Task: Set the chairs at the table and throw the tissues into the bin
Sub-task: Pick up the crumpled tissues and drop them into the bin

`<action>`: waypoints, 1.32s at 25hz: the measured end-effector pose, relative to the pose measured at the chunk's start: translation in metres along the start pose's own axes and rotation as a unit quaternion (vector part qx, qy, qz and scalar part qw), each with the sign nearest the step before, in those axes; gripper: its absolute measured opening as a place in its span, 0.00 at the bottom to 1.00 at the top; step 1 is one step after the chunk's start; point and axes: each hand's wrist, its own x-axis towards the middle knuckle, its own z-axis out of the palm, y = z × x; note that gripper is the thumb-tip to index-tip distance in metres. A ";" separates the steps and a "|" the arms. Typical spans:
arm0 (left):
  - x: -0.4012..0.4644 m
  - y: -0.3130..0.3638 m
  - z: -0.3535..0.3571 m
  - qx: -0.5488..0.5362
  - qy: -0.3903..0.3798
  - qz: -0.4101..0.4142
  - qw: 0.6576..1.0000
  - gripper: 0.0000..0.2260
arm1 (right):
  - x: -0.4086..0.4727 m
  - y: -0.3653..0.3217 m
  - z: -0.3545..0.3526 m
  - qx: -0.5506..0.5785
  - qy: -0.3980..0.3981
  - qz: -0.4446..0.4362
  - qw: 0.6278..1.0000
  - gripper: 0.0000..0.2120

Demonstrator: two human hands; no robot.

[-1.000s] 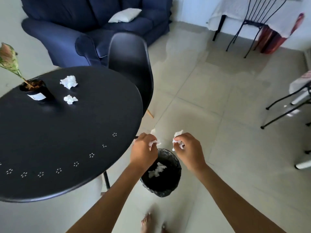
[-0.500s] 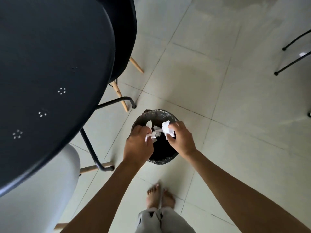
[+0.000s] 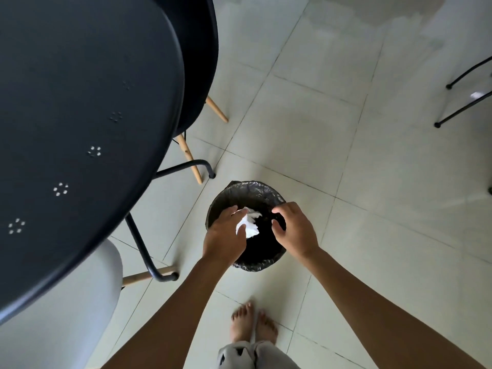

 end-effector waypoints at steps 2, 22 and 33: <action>-0.011 0.012 -0.016 0.007 -0.011 -0.006 1.000 0.20 | -0.003 -0.011 -0.027 -0.002 0.006 0.007 1.000 0.11; -0.096 0.027 -0.372 0.052 0.207 -0.134 0.968 0.15 | 0.129 -0.335 -0.212 -0.040 -0.136 -0.223 0.964 0.09; -0.005 -0.116 -0.482 0.089 0.116 -0.233 0.961 0.22 | 0.291 -0.524 -0.103 -0.209 -0.242 -0.288 0.903 0.14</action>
